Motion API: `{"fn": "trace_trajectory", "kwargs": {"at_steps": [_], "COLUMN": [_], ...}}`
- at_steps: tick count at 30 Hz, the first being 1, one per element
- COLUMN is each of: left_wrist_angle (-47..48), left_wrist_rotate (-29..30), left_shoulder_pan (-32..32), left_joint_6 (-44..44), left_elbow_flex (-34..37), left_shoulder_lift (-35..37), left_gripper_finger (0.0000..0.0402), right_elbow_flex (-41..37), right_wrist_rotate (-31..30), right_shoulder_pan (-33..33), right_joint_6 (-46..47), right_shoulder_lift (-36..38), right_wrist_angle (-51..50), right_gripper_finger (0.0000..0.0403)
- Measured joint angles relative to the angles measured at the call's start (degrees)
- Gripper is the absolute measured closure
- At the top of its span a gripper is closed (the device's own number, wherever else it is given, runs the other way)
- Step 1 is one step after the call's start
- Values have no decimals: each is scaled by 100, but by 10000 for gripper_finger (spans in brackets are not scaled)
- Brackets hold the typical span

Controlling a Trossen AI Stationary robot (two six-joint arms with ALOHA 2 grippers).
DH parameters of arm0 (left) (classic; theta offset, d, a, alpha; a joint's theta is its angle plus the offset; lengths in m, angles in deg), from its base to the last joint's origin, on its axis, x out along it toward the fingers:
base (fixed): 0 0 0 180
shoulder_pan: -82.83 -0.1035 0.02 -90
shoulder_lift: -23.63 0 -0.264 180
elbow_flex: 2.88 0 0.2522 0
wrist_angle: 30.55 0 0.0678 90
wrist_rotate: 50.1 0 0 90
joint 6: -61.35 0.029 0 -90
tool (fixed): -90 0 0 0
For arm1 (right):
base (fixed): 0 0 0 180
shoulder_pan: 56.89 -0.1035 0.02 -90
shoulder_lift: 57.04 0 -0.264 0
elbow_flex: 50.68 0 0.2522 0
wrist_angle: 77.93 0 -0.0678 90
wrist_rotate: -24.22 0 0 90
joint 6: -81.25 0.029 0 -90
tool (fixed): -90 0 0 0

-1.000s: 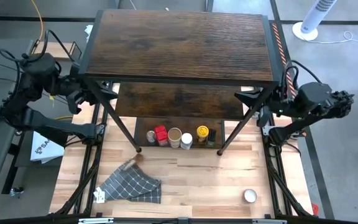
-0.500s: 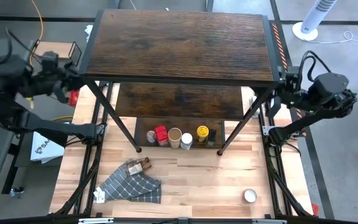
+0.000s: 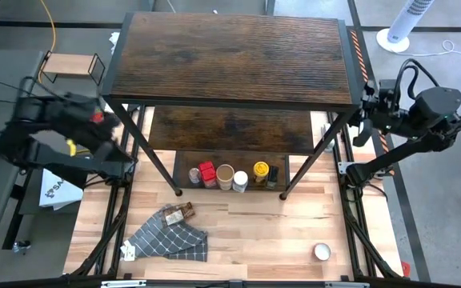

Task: Shelf spices
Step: Put the orange seasoning pack on the shelf

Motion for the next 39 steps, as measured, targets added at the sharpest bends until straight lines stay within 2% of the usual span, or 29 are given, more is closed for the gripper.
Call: {"fn": "trace_trajectory", "kwargs": {"at_steps": [3, 6, 9, 12, 14, 16, 23, 26, 28, 31, 35, 39], "left_wrist_angle": [-459, -842, -790, -110, 262, 114, -2430, -3811, -4938, -5948, -5734, -5520], "left_wrist_rotate": [-402, -574, -10, 583, 551, 356, 257, 622, 1141, 1781, 2299, 2488], "left_shoulder_pan": [412, 1138, 1953, 2652, 3084, 3532, 5328, 6066, 6478, 6777, 6725, 6638], "left_joint_6": [-48, -284, -559, -1355, -1953, -2398, -3025, -3460, -3637, -3672, -3952, -4089], "left_elbow_flex": [500, 865, 949, 950, 952, 995, 1963, 2402, 2654, 2864, 2873, 2880], "left_shoulder_lift": [-18, -18, 1, 63, 58, -43, -775, -1222, -1556, -2121, -2772, -3238], "left_gripper_finger": [402, 402, 402, 402, 402, 402, 402, 401, 402, 402, 402, 401], "right_elbow_flex": [0, 0, 0, 0, 0, 0, -4, -4, -4, -4, -4, -4], "right_wrist_rotate": [-84, -86, -91, -89, -91, -91, -89, -89, -86, -86, -71, -15], "right_shoulder_pan": [0, 0, 0, 0, 0, 0, 0, 0, 0, 0, 0, 1], "right_joint_6": [1, 61, 148, 299, 344, 347, 254, 251, 251, 240, 270, 281], "right_shoulder_lift": [-2, -4, -2, -2, -2, -2, 71, 120, 155, 189, 223, 227], "right_wrist_angle": [-36, -106, -292, -476, -570, -651, -724, -767, -801, -837, -959, -988], "right_gripper_finger": [403, 403, 403, 403, 403, 403, 403, 403, 403, 403, 403, 403]}}
